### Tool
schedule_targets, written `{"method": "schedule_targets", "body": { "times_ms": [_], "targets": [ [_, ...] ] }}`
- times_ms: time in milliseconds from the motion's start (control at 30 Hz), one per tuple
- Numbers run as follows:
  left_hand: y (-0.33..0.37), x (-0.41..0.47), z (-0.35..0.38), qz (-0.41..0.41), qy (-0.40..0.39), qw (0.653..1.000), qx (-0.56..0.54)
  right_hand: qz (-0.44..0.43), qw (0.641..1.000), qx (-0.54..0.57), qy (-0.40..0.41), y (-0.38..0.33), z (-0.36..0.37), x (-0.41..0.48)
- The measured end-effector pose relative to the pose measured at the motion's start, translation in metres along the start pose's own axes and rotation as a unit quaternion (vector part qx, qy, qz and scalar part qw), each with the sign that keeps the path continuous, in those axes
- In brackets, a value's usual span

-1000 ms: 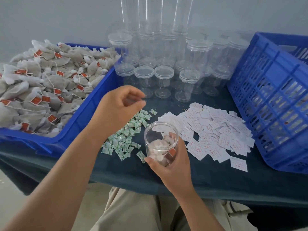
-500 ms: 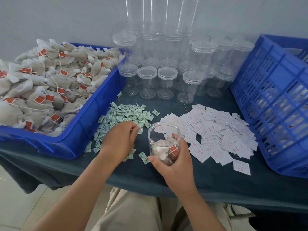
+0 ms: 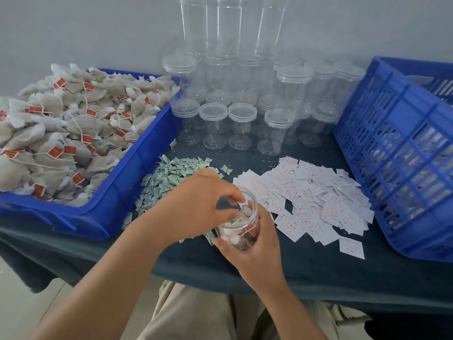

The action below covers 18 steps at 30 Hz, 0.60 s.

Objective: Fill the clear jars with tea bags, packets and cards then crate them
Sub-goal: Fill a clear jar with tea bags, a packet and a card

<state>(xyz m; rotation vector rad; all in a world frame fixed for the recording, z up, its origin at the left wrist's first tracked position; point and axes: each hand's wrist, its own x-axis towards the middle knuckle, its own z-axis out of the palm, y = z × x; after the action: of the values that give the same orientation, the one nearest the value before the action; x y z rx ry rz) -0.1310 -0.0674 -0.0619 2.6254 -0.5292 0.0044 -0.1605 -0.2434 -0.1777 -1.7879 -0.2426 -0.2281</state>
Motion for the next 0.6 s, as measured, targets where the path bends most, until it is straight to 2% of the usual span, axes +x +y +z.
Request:
{"method": "schedule_targets", "body": {
  "times_ms": [33,100,167,200,233,267,300,333,400,433,500,600],
  "targets": [
    [0.0,0.001,0.002,-0.01,-0.002,1.0,-0.005,0.0,1.0,0.0,0.002,0.0,0.001,-0.001],
    [0.002,0.001,0.005,-0.009,0.047,0.998,-0.047,0.007,1.0,0.021,0.006,0.0,0.001,-0.002],
    [0.007,0.003,0.013,-0.029,0.161,0.97,-0.179,0.015,0.999,0.046,0.019,-0.001,0.0,-0.003],
    [0.008,0.007,0.02,-0.06,0.234,0.93,-0.277,0.015,0.998,0.057,0.032,-0.001,-0.001,-0.004],
    [0.008,0.012,0.027,-0.11,0.295,0.866,-0.39,0.017,0.996,0.071,0.044,-0.001,-0.002,-0.005],
    [0.006,0.02,0.037,-0.168,0.321,0.8,-0.478,0.022,0.994,0.089,0.055,-0.001,-0.004,-0.006],
    [0.004,0.026,0.047,-0.22,0.314,0.772,-0.507,0.031,0.991,0.112,0.065,0.0,-0.006,-0.007],
    [0.0,0.032,0.058,-0.246,0.277,0.796,-0.478,0.04,0.988,0.13,0.078,0.0,-0.01,-0.009],
    [-0.009,0.044,0.082,-0.2,0.164,0.922,-0.288,0.039,0.983,0.139,0.112,0.0,-0.022,-0.01],
    [-0.01,0.049,0.09,-0.152,0.115,0.966,-0.176,0.028,0.983,0.13,0.126,0.0,-0.03,-0.009],
    [-0.012,0.06,0.103,-0.066,0.065,0.995,-0.043,0.015,0.985,0.103,0.136,0.001,-0.045,-0.006],
    [-0.004,0.072,0.111,-0.053,0.016,0.998,0.026,0.027,0.988,0.076,0.134,0.007,-0.057,0.001]
  ]
}}
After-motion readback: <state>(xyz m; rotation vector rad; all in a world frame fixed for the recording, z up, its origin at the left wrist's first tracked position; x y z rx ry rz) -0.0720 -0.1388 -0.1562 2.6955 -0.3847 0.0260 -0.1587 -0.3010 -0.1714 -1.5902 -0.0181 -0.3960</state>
